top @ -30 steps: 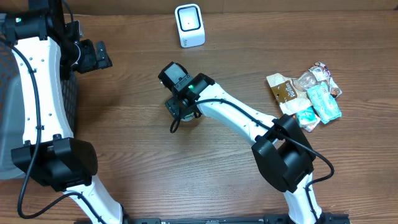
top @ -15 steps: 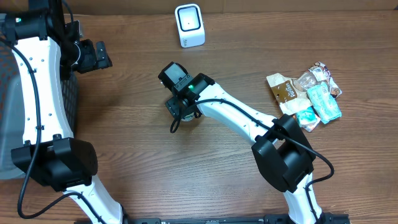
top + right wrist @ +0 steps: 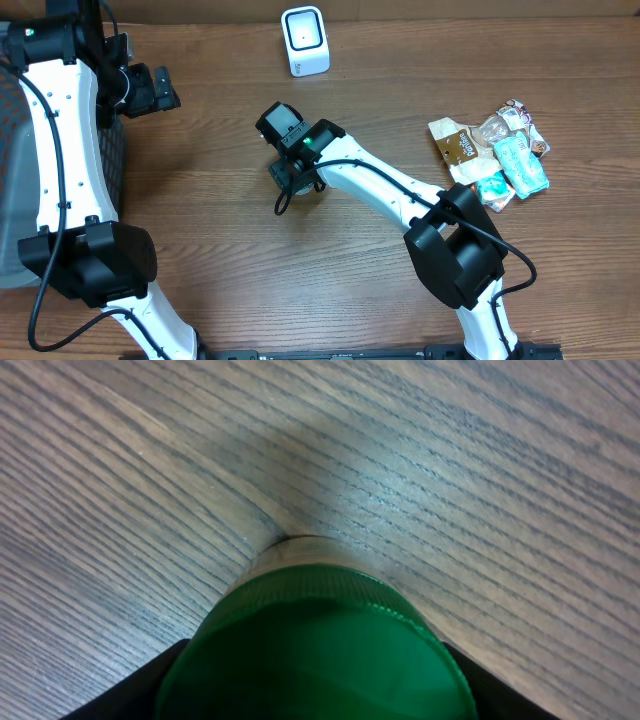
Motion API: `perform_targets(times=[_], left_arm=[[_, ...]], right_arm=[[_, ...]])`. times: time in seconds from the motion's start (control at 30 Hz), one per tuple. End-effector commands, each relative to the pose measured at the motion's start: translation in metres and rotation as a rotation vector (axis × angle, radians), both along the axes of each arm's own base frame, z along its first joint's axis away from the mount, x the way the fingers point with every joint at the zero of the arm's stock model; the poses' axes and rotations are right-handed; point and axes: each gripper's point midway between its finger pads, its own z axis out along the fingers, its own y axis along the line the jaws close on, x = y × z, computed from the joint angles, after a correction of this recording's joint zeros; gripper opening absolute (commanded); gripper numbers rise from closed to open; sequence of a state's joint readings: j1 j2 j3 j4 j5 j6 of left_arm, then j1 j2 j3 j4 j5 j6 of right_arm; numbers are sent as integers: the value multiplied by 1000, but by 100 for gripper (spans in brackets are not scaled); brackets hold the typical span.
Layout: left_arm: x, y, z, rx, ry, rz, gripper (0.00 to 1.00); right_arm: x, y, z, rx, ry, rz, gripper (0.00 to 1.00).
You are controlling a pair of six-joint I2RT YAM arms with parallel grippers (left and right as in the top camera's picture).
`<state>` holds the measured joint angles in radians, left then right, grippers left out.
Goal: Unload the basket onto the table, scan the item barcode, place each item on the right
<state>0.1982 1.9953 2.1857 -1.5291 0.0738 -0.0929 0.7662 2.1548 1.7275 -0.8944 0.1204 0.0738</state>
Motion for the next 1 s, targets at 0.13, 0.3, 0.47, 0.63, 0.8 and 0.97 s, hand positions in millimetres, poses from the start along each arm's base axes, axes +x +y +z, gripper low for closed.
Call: perform_targets(times=[0.13,0.3,0.47,0.63,0.8,0.97], left_arm=[[-3,2,11,16,-30,-20,99],[-3,2,11,16,-30,-20,100],[-3,2,11,16,-30,-20,99],[-3,2,11,16,-30,-20,100],[-3,2,11,16,-30,-20,99],[-3,2,11,16,-30,-20,100]], right_arm=[[2,-3,-8,-17,3,-4,58],[2,-2,4,-17,7,-11,57],[-1,2,39,26,40,-29,57],[-11,11,97,175,122,-13,53],[-17,12,172,426,178,32,52],[-14,-10,228,654,208,41,52]])
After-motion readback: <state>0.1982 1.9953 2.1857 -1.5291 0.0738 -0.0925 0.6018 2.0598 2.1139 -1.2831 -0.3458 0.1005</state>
